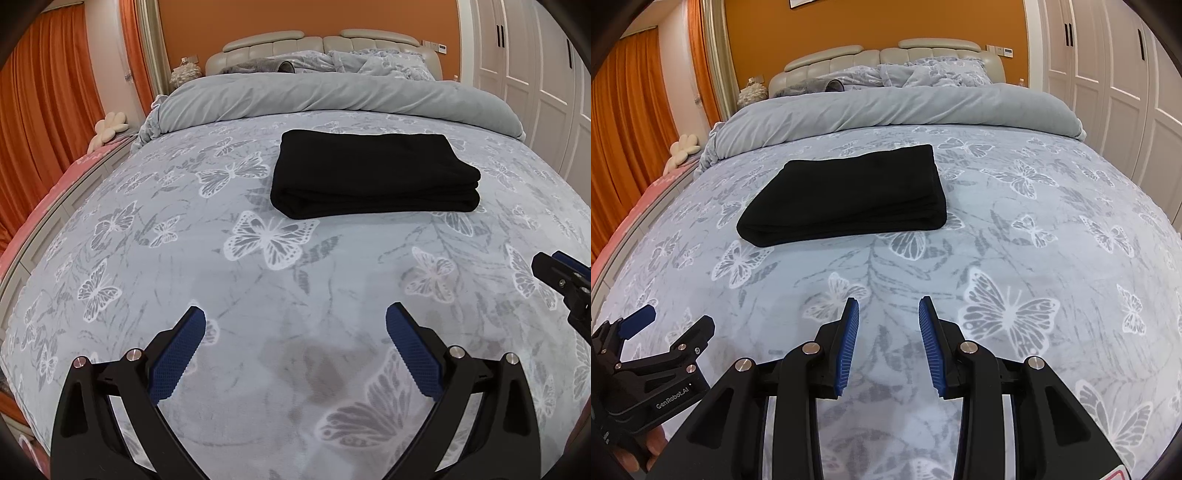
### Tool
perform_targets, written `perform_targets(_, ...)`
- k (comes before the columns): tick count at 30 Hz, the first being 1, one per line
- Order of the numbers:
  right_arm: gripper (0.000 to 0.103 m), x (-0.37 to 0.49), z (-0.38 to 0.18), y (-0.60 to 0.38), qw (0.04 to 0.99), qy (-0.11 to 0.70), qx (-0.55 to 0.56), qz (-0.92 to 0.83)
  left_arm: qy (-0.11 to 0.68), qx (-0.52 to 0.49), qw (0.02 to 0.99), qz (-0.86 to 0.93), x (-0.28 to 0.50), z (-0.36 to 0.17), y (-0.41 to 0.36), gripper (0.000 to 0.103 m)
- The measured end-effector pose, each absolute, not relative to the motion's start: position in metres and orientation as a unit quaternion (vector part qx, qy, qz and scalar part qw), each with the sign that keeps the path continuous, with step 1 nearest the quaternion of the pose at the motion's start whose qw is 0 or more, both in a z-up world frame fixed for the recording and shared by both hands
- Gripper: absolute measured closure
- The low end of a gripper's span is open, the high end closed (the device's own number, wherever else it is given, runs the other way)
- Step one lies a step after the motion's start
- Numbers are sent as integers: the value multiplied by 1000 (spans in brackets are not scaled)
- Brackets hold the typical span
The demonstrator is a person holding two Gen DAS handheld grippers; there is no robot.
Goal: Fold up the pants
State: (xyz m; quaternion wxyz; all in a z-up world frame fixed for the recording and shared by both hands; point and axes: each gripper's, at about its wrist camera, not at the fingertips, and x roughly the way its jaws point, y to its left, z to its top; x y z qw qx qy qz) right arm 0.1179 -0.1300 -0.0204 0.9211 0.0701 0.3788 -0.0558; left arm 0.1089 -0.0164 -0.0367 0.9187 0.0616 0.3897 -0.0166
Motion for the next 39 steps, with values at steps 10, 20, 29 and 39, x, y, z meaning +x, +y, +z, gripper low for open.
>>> perform_targets(10,67,118,-20,-128,921,378,70,-57,390,62,918,-18,109,-37,-18,7)
perform_targets(20,67,118,-21,-127,921,379,71,-58,391,62,918,-18,109,-38,-18,7)
perform_targets(29,67,118,-22,-127,921,379,70,-57,390,60,919,-14,109,-40,-17,7)
perform_targets(39,67,118,-21,-127,921,379,70,-58,390,58,919,-16,109,-40,-17,7)
